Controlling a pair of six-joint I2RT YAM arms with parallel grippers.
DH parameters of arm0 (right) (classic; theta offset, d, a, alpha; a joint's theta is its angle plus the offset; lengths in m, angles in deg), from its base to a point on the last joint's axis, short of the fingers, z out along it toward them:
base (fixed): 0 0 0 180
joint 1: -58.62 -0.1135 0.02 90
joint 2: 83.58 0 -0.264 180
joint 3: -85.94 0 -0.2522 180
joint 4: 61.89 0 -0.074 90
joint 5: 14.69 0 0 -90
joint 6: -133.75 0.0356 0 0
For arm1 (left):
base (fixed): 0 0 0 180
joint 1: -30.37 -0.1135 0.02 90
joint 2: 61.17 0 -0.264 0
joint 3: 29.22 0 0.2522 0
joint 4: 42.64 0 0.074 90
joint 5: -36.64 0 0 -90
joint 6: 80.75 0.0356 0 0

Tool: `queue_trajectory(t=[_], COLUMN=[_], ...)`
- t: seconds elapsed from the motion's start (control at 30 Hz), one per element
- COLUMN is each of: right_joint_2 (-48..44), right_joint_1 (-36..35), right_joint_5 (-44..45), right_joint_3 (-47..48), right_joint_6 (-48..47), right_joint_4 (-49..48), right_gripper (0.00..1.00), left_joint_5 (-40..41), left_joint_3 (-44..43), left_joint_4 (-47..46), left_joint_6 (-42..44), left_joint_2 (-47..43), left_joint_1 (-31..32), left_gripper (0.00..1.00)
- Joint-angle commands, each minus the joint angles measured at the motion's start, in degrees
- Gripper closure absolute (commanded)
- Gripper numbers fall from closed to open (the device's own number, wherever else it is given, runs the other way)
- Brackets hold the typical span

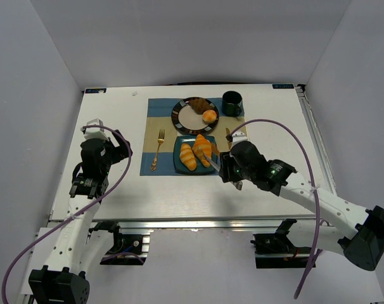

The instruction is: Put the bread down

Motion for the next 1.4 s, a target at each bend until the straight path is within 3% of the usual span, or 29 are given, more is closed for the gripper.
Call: queue_trajectory(t=[0.0, 0.17, 0.3, 0.53, 0.9, 1.13, 1.37], right_joint_2=[-2.94, -3.57, 0.89, 9.25, 33.15, 52.91, 63.31], right_joint_1=[-0.47, -0.38, 2.68, 25.23, 45.13, 48.66, 51.21], right_joint_5=[2.95, 8.65, 12.72, 1.22, -7.41, -7.58, -7.76], right_joint_3=[2.36, 6.58, 15.6, 25.2, 37.51, 49.9, 57.82], right_joint_6=[1.89, 2.51, -0.11, -9.86, -15.15, -16.56, -16.82], right_joint_4=[0.87, 2.8, 5.43, -2.37, -11.0, -10.83, -8.89], right_gripper=[0.48, 0.45, 0.44, 0.46, 0.48, 0.48, 0.48], left_joint_5=[0.45, 0.45, 0.45, 0.8, 0.19, 0.19, 0.19], left_joint_3=[0.18, 0.17, 0.17, 0.18, 0.18, -0.18, -0.35], left_joint_4=[0.03, 0.03, 0.11, 0.29, 0.29, 0.82, 0.82], left_joint_6=[0.12, 0.12, 0.12, 0.12, 0.12, 0.39, 0.56], left_joint_2=[-0.5, -0.41, -0.41, -0.5, 1.52, 3.8, 5.3], left_joint_1=[0.24, 0.24, 0.24, 0.24, 0.24, 0.24, 0.24], left_gripper=[0.02, 0.02, 0.02, 0.02, 0.02, 0.02, 0.02])
